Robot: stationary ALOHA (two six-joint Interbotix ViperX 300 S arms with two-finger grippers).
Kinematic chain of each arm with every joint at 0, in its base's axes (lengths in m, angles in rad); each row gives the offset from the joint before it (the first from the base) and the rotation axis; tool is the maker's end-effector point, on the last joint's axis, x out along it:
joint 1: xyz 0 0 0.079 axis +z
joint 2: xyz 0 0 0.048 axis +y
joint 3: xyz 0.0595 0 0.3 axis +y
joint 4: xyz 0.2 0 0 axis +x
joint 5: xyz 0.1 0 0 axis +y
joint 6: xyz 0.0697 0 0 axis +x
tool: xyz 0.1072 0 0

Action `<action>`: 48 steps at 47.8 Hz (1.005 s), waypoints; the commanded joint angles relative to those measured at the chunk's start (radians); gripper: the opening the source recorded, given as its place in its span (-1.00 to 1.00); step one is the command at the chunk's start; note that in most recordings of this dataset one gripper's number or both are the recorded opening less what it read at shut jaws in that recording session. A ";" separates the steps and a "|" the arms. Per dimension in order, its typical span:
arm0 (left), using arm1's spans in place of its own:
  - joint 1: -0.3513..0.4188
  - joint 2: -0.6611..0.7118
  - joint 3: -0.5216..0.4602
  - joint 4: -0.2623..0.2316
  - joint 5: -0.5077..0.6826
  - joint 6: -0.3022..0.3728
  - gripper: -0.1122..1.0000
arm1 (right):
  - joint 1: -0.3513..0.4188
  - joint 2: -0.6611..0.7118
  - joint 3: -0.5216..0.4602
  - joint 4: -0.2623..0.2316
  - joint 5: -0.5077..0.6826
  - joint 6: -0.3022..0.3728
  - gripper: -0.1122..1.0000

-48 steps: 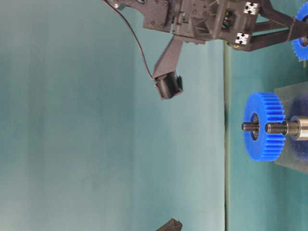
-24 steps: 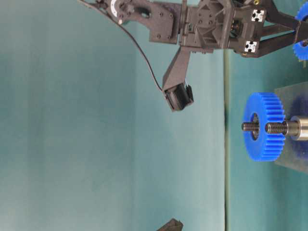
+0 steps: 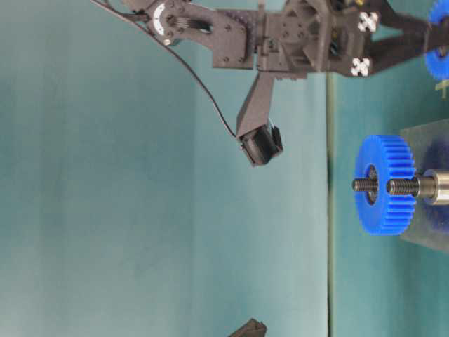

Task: Fit the small gear onto the shaft.
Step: 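Lift the small gear and carry it over the empty shaft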

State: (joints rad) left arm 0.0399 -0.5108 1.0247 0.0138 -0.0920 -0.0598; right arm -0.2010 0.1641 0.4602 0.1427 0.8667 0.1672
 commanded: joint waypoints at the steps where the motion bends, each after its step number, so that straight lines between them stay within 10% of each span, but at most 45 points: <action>1: 0.002 -0.009 -0.026 0.003 -0.005 -0.002 -0.80 | 0.003 -0.069 -0.067 0.014 0.048 0.011 -0.16; 48: 0.002 -0.014 -0.018 0.002 -0.003 -0.006 -0.80 | 0.098 0.144 -0.486 0.040 0.196 -0.020 -0.16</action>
State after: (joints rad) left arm 0.0399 -0.5154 1.0232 0.0138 -0.0905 -0.0629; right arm -0.1074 0.3237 0.0015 0.1779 1.0600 0.1595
